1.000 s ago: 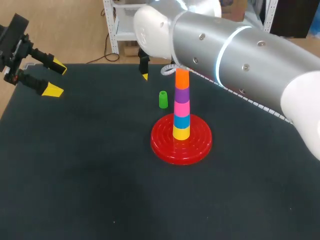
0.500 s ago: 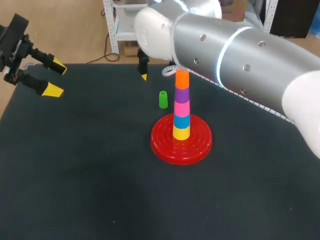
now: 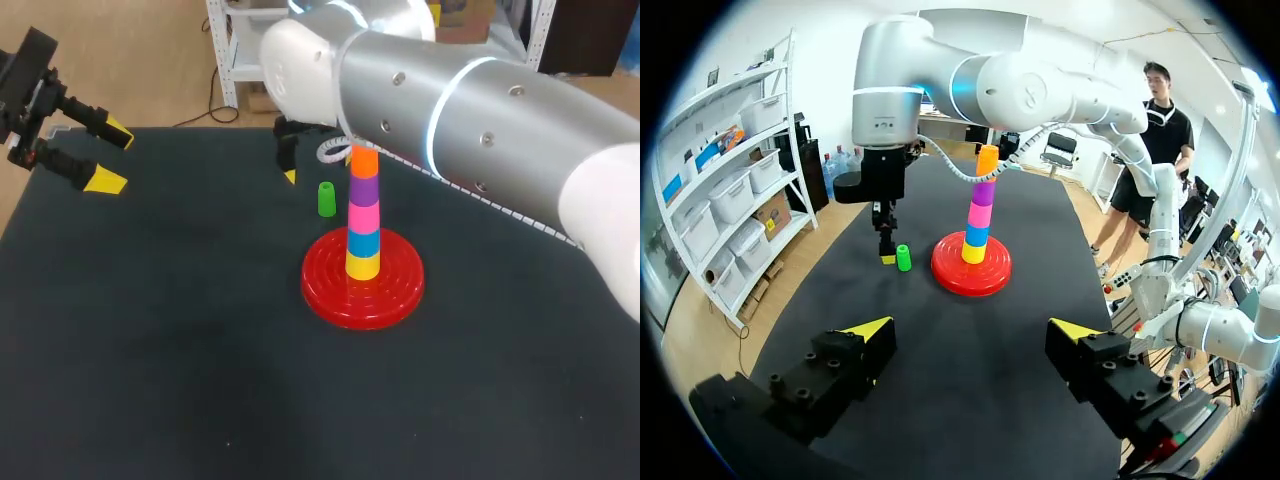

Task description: Pick up and stack the cylinders on the red base in this order: pink,purple,orange,green

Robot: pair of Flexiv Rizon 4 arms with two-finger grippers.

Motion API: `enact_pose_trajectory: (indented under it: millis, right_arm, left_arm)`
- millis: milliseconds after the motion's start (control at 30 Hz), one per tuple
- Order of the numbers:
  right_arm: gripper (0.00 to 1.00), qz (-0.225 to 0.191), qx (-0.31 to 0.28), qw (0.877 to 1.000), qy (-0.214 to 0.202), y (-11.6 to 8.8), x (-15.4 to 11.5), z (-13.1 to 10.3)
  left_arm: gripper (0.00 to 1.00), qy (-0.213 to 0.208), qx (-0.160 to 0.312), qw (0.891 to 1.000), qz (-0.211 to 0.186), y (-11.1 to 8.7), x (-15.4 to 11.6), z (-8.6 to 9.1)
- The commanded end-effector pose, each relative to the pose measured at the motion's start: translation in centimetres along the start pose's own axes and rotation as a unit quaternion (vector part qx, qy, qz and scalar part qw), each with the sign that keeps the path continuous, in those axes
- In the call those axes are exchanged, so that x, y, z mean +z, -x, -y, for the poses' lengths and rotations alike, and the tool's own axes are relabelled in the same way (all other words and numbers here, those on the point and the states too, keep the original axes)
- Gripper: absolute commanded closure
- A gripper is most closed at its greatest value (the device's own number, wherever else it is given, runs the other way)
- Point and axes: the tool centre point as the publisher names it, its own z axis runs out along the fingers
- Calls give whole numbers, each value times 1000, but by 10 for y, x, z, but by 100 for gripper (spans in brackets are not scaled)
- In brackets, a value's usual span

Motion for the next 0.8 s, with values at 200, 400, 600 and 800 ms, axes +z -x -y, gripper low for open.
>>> enact_pose_trajectory:
  millis: [200, 400, 600, 800]
  right_arm:
    - [0, -250, -4, 968, -3, -3, 3, -4]
    - [0, -250, -6, 968, -6, -9, 10, -2]
    - [0, -253, 3, 967, -9, -9, 17, 2]
    - [0, -255, 2, 967, -10, -12, 18, 1]
  left_arm:
    - [0, 1, 1, 1000, 1, -1, 1, 0]
    - [0, 1, 1, 1000, 1, -1, 1, 0]
    - [0, 1, 1, 1000, 1, -1, 1, 0]
    - [0, 1, 1, 1000, 1, -1, 1, 0]
